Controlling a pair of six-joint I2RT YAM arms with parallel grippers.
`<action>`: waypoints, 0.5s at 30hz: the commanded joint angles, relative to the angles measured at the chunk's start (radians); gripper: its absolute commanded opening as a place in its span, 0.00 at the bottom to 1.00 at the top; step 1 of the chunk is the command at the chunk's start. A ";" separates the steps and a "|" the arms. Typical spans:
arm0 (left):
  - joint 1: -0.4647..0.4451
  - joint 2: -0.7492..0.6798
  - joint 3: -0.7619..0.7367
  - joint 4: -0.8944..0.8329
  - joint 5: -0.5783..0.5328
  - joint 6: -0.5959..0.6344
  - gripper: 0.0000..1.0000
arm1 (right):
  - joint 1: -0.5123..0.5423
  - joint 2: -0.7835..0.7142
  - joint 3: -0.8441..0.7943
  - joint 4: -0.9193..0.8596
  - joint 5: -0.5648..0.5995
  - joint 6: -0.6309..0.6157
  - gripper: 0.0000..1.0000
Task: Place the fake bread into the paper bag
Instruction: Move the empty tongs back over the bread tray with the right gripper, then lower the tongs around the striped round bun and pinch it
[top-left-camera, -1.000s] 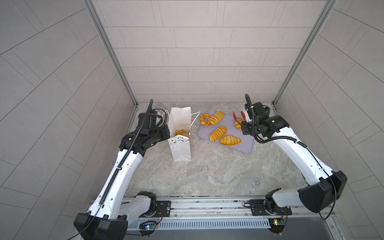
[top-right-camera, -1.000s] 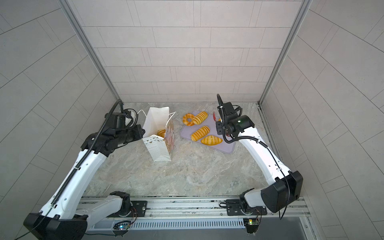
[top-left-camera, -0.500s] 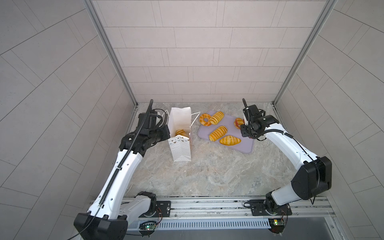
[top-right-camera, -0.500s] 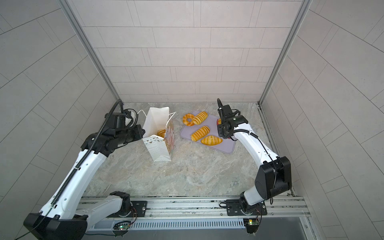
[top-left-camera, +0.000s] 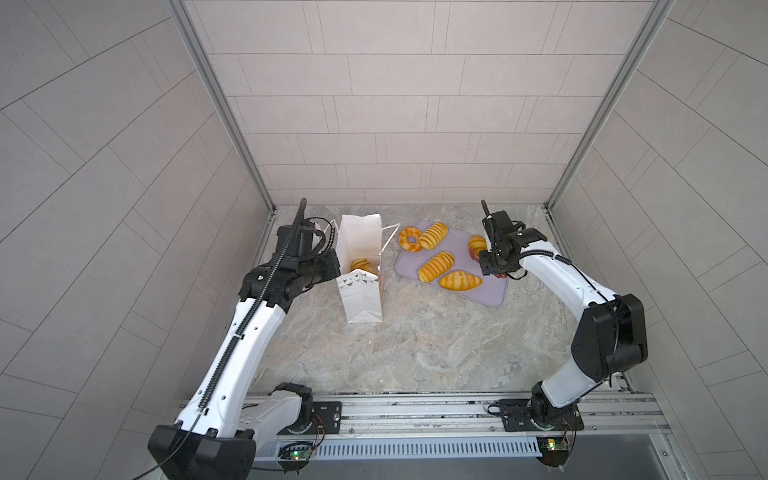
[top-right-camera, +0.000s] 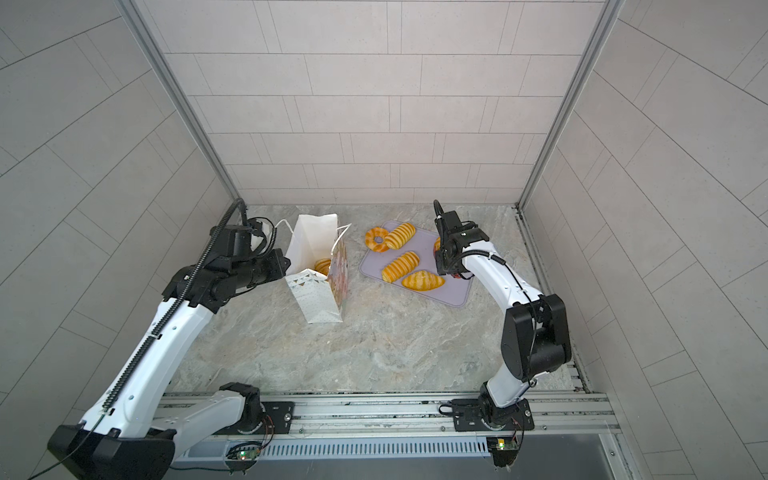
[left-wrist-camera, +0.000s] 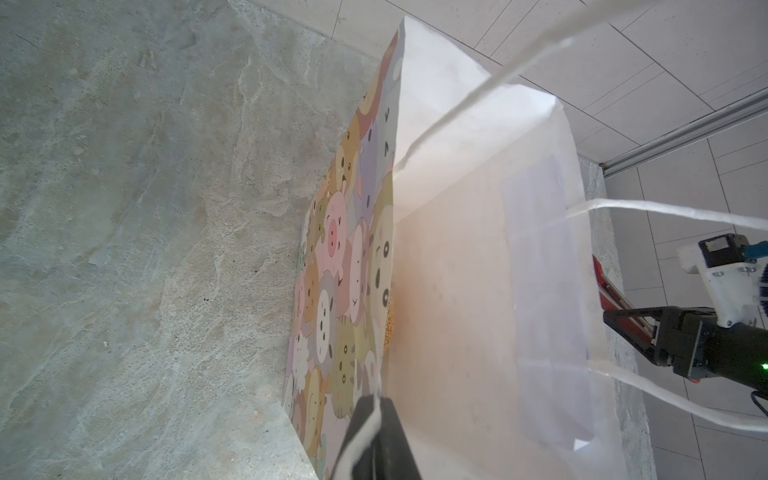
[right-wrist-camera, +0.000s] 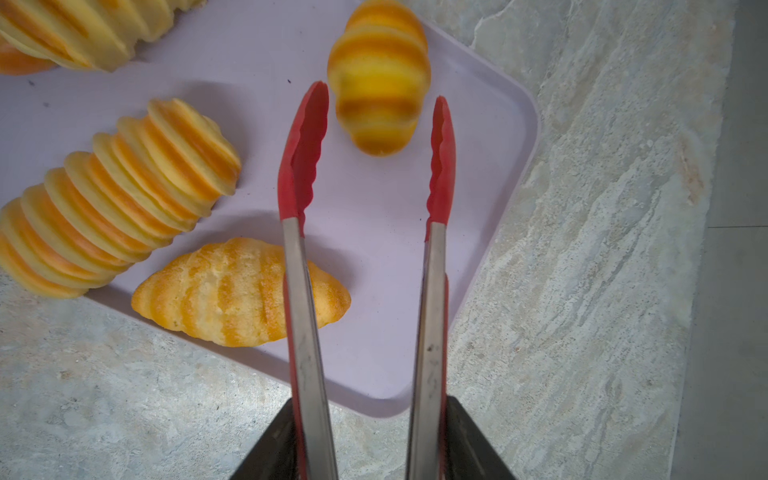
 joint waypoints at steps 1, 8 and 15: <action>-0.004 0.003 -0.006 0.007 -0.002 0.012 0.08 | -0.011 0.013 0.042 0.007 0.008 -0.011 0.53; -0.004 0.010 -0.009 0.010 -0.002 0.015 0.08 | -0.020 0.059 0.076 0.007 0.001 -0.011 0.54; -0.004 0.013 -0.009 0.010 -0.002 0.016 0.08 | -0.026 0.117 0.118 0.005 -0.004 -0.010 0.54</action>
